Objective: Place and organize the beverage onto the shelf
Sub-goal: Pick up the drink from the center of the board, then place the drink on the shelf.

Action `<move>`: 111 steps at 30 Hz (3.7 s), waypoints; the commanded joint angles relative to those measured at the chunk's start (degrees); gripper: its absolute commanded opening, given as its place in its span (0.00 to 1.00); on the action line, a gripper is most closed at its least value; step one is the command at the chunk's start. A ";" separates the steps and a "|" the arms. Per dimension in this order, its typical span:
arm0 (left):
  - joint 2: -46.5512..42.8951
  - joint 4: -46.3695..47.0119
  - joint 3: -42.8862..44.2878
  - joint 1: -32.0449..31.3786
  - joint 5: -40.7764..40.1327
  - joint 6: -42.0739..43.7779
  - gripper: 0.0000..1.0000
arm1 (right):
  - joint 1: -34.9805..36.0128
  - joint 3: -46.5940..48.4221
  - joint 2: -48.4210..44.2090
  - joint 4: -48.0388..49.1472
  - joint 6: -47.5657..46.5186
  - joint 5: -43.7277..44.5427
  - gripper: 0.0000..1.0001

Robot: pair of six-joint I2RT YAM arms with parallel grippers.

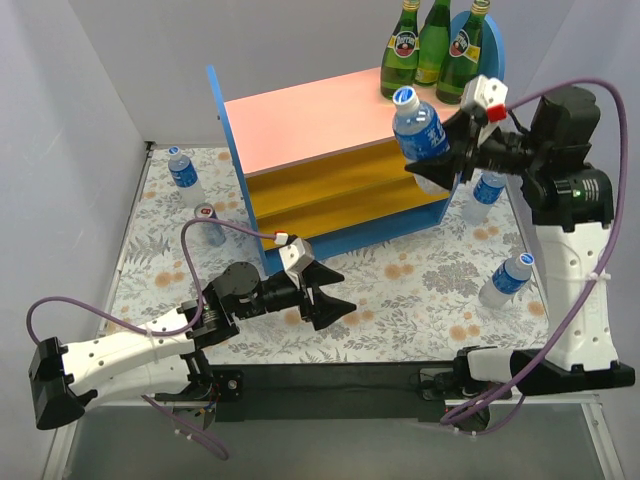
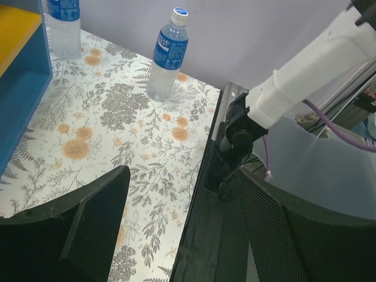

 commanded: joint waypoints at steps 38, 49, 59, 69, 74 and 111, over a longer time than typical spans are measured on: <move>-7.39 8.22 -9.81 0.01 -4.65 -3.18 0.71 | 25.34 21.79 33.81 55.27 21.26 61.27 0.01; -7.83 7.87 -10.25 0.01 -5.01 -3.09 0.71 | 24.55 21.62 35.74 57.74 18.79 65.58 0.01; -7.91 8.13 -10.51 0.01 -5.27 -3.26 0.72 | 22.71 19.77 35.39 57.92 21.87 63.73 0.23; -8.09 8.31 -10.42 0.01 -5.09 -3.35 0.71 | 22.79 18.10 33.90 57.74 23.10 62.51 0.58; -8.44 8.31 -10.51 0.01 -5.18 -3.44 0.71 | 22.88 17.40 33.46 57.74 23.36 61.80 0.66; -8.79 8.75 -9.98 0.01 -3.60 -5.02 0.71 | 23.50 11.78 25.82 54.49 21.17 60.48 0.91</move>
